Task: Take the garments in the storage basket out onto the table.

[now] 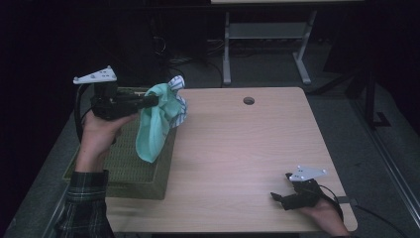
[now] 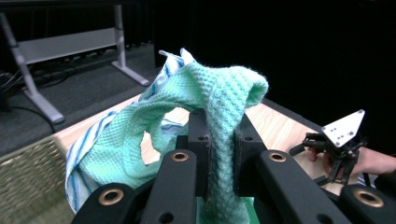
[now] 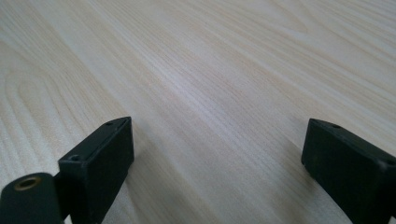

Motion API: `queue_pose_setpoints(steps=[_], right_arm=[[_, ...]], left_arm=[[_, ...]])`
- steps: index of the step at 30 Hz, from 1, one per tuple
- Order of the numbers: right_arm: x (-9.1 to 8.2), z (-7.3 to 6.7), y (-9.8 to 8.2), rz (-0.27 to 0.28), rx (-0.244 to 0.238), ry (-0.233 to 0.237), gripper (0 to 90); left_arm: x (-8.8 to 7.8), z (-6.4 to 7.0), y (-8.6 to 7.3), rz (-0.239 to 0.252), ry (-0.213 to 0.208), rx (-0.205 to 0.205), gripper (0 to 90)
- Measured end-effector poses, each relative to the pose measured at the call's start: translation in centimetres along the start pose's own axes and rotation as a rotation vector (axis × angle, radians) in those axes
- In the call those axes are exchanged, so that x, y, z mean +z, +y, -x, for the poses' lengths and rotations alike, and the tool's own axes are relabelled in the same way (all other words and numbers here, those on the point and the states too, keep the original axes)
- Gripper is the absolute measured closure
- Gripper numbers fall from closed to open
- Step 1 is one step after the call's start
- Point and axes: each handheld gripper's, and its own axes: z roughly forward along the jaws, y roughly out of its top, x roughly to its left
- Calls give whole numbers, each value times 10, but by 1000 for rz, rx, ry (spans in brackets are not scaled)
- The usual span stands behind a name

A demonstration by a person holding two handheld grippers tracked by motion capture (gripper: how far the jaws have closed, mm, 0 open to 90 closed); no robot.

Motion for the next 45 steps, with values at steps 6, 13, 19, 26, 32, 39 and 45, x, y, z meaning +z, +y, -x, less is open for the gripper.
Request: queue_pose_setpoints(steps=[6, 13, 19, 26, 32, 39, 45], right_arm=[[0, 0, 0, 0, -1, 0, 90], [0, 0, 0, 0, -1, 0, 90], [0, 0, 0, 1, 1, 2, 90], [0, 0, 0, 0, 3, 1, 90], [0, 0, 0, 0, 4, 2, 90], [0, 0, 0, 0, 3, 1, 90], [0, 0, 0, 1, 3, 1, 90]], left_arm=[[15, 7, 4, -2, -29, 15, 807], [33, 16, 4, -7, -58, 24, 807], [48, 26, 3, -7, -81, 37, 807], [65, 36, 2, -2, -104, 46, 806], [77, 42, -2, -4, -128, 51, 806], [93, 48, -11, -7, -152, 42, 806], [108, 55, -21, -17, -169, 40, 806]])
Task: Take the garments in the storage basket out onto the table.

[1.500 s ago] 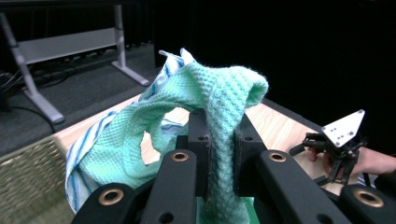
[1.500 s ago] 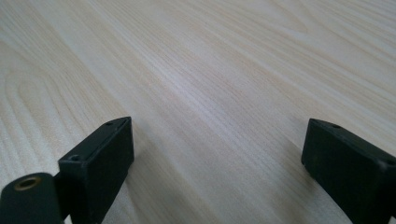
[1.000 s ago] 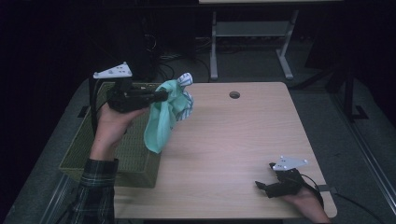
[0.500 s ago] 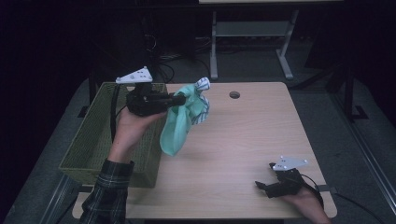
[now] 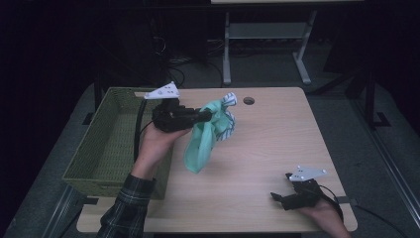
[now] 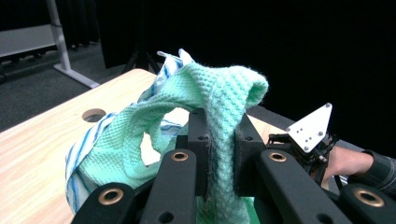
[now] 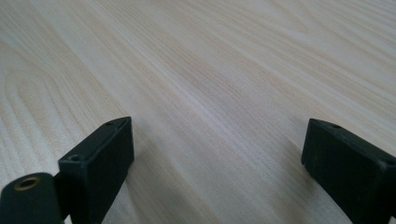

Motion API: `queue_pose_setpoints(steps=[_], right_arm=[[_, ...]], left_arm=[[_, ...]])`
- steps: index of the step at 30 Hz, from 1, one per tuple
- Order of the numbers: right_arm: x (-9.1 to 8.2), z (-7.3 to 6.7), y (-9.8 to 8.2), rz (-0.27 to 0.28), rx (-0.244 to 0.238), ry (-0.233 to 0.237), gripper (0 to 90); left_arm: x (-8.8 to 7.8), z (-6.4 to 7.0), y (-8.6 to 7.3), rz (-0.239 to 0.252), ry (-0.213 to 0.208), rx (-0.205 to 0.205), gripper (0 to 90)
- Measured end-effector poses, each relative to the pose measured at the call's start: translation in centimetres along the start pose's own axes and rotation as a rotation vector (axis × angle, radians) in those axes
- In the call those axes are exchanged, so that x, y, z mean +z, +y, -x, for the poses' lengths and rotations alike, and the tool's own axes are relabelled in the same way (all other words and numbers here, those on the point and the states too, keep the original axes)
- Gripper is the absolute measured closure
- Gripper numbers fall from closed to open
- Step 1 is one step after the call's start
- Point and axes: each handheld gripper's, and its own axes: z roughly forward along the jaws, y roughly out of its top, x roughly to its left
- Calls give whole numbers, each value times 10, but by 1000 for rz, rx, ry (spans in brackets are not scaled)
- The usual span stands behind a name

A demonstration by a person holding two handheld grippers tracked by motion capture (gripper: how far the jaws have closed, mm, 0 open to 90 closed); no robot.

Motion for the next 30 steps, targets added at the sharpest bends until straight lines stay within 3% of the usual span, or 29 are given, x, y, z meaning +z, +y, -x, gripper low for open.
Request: queue_pose_setpoints(steps=[17, 24, 30], right_arm=[[0, 1, 0, 4, -10, -2, 90], [0, 1, 0, 3, -10, -2, 90], [0, 1, 0, 3, -10, -2, 90]], left_arm=[[42, 19, -27, -25, -31, 28, 806], [57, 21, -39, -49, -54, 23, 806], [68, 22, -48, -54, -74, -6, 806]])
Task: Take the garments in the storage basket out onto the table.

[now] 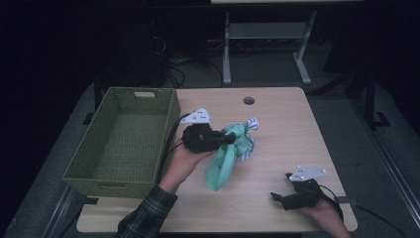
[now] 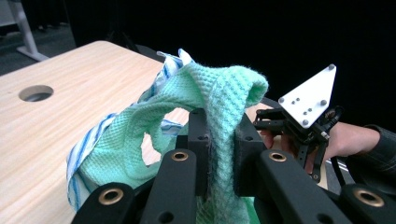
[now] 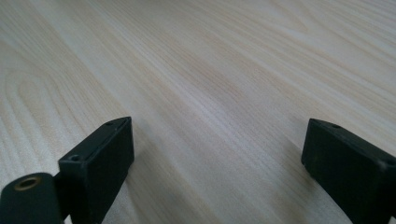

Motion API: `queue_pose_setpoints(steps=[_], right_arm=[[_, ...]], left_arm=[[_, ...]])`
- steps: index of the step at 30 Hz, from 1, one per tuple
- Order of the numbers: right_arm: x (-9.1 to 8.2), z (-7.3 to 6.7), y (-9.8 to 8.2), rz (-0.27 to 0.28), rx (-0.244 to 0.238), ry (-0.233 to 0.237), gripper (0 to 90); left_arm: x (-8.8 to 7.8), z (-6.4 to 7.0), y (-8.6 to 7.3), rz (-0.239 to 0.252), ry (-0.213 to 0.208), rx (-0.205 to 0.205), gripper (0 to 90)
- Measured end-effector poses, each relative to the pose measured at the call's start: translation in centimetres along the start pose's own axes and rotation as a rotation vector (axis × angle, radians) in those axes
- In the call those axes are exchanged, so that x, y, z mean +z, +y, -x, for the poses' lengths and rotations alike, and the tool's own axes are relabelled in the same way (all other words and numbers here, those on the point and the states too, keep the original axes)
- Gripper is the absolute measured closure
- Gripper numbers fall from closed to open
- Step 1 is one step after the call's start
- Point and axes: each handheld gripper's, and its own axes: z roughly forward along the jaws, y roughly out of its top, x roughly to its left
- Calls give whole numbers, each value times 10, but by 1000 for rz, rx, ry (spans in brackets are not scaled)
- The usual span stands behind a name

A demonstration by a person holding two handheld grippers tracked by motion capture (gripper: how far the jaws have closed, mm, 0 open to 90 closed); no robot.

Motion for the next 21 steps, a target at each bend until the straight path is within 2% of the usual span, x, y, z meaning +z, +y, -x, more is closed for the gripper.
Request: queue_pose_setpoints(steps=[5, 13, 21], right_arm=[[0, 0, 0, 2, 3, 1, 90], [0, 0, 0, -1, 4, 0, 90], [0, 0, 0, -2, -1, 2, 90]], left_arm=[[12, -1, -7, -11, -21, -7, 806], [30, 0, -19, -30, -25, 1, 806], [47, -1, -34, -88, -44, 15, 802]])
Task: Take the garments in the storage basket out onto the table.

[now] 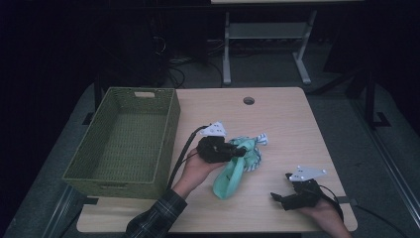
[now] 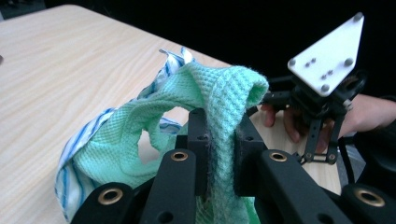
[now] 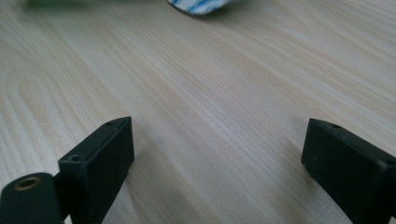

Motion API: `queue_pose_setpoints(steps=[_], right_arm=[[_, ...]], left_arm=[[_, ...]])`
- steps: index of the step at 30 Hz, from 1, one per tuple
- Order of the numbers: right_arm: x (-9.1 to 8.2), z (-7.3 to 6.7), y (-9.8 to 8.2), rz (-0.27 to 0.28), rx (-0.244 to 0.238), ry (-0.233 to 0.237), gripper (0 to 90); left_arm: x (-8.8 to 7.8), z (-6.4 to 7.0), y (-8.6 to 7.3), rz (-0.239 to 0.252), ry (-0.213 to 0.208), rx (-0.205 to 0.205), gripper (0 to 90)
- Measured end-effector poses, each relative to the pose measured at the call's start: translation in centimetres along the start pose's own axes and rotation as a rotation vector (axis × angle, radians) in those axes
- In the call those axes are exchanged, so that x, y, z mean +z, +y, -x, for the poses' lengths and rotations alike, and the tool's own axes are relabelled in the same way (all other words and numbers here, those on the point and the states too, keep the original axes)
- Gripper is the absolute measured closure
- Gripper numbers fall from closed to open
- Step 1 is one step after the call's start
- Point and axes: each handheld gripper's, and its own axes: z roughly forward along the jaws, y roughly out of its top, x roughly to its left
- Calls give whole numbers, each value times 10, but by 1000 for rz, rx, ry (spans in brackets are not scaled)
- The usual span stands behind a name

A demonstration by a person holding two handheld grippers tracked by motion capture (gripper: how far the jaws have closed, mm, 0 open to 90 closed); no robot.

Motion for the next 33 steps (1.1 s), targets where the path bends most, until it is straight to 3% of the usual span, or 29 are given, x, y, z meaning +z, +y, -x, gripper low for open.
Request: queue_pose_setpoints(steps=[18, 26, 30, 33], right_arm=[[0, 0, 0, -1, -2, 1, 90], [0, 0, 0, -2, -1, 3, 90], [0, 0, 0, -2, -1, 3, 90], [0, 0, 0, -3, -1, 3, 90]], left_arm=[[37, -6, -34, -121, -19, -37, 787], [52, -8, -50, -188, 4, -42, 778], [58, -7, -54, -207, 11, -41, 732], [52, -5, -48, -215, 41, -3, 622]])
